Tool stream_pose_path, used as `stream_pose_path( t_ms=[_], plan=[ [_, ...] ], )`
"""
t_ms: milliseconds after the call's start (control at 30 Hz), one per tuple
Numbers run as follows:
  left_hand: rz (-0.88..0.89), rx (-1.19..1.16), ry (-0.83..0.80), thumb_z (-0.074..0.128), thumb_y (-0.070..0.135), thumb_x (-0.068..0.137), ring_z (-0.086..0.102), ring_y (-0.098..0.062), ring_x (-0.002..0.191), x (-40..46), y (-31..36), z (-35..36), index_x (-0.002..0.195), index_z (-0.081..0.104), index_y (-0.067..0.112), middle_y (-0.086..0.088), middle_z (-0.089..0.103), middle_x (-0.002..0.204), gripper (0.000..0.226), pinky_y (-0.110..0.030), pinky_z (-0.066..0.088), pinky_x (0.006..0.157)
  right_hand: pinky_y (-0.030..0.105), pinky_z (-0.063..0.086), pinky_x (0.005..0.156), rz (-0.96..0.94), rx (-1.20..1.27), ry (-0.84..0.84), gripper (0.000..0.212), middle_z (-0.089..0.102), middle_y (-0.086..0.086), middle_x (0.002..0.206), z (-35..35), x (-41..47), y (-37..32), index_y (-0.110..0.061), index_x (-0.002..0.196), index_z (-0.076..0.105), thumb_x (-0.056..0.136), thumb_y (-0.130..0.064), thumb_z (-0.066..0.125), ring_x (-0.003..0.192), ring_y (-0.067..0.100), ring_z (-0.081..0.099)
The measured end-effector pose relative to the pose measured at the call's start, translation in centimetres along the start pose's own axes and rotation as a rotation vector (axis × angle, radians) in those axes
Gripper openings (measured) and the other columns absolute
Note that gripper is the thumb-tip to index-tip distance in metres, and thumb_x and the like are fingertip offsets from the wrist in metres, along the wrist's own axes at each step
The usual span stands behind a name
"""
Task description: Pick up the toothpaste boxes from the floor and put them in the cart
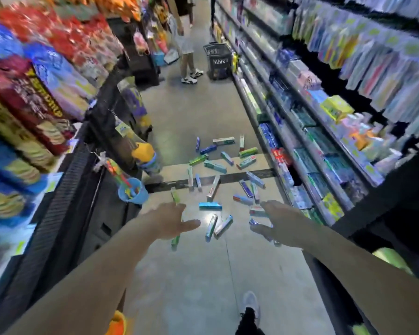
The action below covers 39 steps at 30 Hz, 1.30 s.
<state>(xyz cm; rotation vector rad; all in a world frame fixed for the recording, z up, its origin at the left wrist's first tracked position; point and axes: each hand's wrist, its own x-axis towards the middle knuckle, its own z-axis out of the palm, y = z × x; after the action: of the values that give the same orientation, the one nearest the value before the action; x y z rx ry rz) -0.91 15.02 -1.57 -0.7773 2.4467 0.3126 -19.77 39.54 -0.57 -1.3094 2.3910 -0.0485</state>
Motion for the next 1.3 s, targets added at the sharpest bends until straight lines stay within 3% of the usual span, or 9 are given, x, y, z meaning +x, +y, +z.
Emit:
stream_pose_path(
  t_ms=[100, 233, 567, 767, 1000, 1300],
  plan=[
    [-0.031, -0.039, -0.007, 0.033, 0.083, 0.081, 0.036, -0.028, 0.137, 4.3, 0.6, -2.1, 0.15, 0.03, 0.019, -0.007, 0.039, 0.15, 0.094, -0.047, 0.035, 0.109, 0.041, 0.037, 0.104, 0.022, -0.033, -0.073, 0.081, 0.039, -0.001, 0.148, -0.7, 5.7, 2.4, -0.027, 0.151, 0.022, 0.087, -0.074, 0.036, 0.132, 0.022, 0.042],
    [-0.036, -0.037, -0.037, 0.033, 0.08, 0.083, 0.034, -0.027, 0.139, 9.8, 1.9, -4.1, 0.152, 0.026, 0.021, -0.006, 0.034, 0.154, 0.091, -0.048, 0.032, 0.111, 0.043, 0.036, 0.106, 0.015, -0.046, -0.14, 0.085, 0.033, 0.001, 0.153, -1.4, 12.4, 5.1, -0.023, 0.152, 0.021, 0.087, -0.076, 0.034, 0.134, 0.025, 0.038],
    [0.03, -0.047, -0.117, 0.032, 0.078, 0.085, 0.035, -0.029, 0.137, 24.8, 1.2, -7.7, 0.151, 0.028, 0.02, -0.009, 0.037, 0.151, 0.088, -0.048, 0.034, 0.11, 0.041, 0.04, 0.099, 0.025, -0.084, -0.239, 0.078, 0.043, 0.003, 0.143, -0.6, 27.9, 6.9, -0.019, 0.143, 0.036, 0.087, -0.074, 0.037, 0.124, 0.026, 0.047],
    [0.067, -0.046, -0.211, 0.032, 0.078, 0.086, 0.038, -0.029, 0.135, 36.3, -2.0, -6.1, 0.151, 0.027, 0.018, -0.01, 0.039, 0.148, 0.088, -0.048, 0.035, 0.109, 0.043, 0.042, 0.099, 0.2, 0.02, -0.314, 0.077, 0.051, 0.002, 0.137, 3.5, 37.7, 7.7, -0.021, 0.138, 0.041, 0.084, -0.076, 0.039, 0.123, 0.025, 0.049],
    [0.036, -0.064, -0.339, 0.033, 0.077, 0.087, 0.041, -0.03, 0.132, 49.6, -4.4, 2.6, 0.15, 0.025, 0.016, -0.011, 0.04, 0.146, 0.088, -0.048, 0.038, 0.104, 0.044, 0.042, 0.101, 0.342, 0.138, -0.376, 0.075, 0.046, 0.01, 0.141, 14.2, 48.5, 9.9, -0.018, 0.141, 0.039, 0.087, -0.071, 0.043, 0.13, 0.029, 0.043],
    [0.019, -0.092, -0.369, 0.038, 0.07, 0.091, 0.043, -0.029, 0.126, 66.0, -4.9, 23.2, 0.142, 0.034, 0.014, -0.01, 0.045, 0.137, 0.076, -0.045, 0.038, 0.099, 0.038, 0.045, 0.09, 0.501, 0.365, -0.44, 0.071, 0.051, 0.011, 0.127, 37.7, 59.8, 14.9, -0.01, 0.132, 0.038, 0.086, -0.059, 0.06, 0.117, 0.03, 0.051]
  ],
)
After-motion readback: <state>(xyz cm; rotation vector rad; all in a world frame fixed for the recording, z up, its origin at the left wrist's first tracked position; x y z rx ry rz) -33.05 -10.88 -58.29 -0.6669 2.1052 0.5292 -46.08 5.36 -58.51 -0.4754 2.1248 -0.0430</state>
